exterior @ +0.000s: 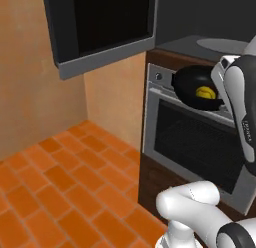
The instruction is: Pick the lemon from the sink and place it in the bowl. Then pick the bowl and place it in the microwave. Then close the microwave door and press the start button.
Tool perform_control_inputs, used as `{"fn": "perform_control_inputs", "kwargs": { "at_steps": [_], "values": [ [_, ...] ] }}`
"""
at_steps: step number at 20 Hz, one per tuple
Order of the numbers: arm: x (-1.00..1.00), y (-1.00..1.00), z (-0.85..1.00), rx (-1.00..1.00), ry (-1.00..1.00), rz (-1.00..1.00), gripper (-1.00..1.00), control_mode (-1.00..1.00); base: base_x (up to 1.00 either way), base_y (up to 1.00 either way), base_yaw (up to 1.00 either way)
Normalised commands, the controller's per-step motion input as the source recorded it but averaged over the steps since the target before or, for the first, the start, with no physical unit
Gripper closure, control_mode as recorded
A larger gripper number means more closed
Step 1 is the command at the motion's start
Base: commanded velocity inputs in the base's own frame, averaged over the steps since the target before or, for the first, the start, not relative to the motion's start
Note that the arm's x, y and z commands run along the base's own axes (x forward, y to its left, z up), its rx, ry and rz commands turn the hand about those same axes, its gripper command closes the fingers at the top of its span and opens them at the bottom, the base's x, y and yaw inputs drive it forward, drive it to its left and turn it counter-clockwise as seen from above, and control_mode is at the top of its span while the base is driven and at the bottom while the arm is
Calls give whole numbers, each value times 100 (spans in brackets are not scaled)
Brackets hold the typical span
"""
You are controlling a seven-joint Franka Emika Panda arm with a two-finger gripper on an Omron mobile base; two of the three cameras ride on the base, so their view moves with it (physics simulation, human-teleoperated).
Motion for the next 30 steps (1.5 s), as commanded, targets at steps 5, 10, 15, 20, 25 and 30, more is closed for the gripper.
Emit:
{"fn": "perform_control_inputs", "kwargs": {
  "at_steps": [5,10,15,20,25,30],
  "values": [
    [0,0,0,0,0,0,100,100,47,0,-31],
    [0,0,0,0,0,0,100,100,3,9,-34],
    [0,0,0,0,0,0,100,100,51,12,-18],
    [0,0,0,0,0,0,100,100,54,4,-9],
    [0,0,0,0,0,0,100,100,22,0,-5],
    [0,0,0,0,0,0,100,100,55,0,-4]
  ]
}}
